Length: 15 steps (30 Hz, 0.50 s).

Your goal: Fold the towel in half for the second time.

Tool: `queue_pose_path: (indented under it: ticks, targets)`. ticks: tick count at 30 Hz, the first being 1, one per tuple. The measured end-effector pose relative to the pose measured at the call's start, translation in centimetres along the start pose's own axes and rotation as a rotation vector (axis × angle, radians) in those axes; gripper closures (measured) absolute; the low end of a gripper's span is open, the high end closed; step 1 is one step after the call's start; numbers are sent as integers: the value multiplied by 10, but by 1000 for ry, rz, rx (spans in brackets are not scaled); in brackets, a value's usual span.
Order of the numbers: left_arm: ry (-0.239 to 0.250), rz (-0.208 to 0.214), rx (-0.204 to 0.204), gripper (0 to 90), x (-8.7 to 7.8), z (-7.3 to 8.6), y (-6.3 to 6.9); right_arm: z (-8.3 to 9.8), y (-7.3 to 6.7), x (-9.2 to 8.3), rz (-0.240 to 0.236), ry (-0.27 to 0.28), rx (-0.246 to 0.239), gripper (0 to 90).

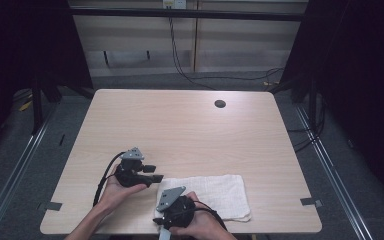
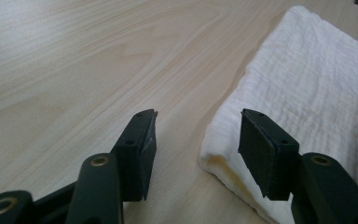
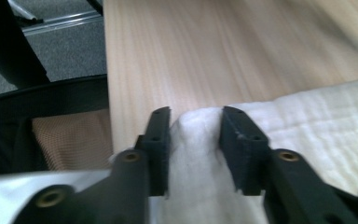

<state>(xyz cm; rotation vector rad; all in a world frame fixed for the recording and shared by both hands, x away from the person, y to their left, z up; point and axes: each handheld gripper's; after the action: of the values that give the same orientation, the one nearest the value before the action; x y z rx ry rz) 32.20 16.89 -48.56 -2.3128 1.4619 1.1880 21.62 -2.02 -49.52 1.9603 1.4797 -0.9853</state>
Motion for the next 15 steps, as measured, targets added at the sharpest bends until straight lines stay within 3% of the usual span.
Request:
queue_pose_path:
  ticks: [5, 9, 15]
  targets:
    - [-10, 11, -3, 476, 3, 0, 2, 2, 9, -1, -22, 7, 33, 788]
    - [-24, 15, -2, 482, 6, 1, 2, 1, 12, -1, -28, 9, 52, 819]
    - [-60, 33, 36, 561, 12, 3, 8, -2, 13, -1, -37, -19, 84, 831]
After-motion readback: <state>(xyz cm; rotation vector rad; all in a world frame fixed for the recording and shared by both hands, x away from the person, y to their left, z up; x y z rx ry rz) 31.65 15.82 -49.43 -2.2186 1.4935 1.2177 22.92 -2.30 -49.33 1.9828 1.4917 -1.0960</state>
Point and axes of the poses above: each handheld gripper's, and its own axes: x roughly forward along the jaws, z roughly out of its underside, y roughly to its right, and after that the axes turned 5 degrees about -y, right-handed
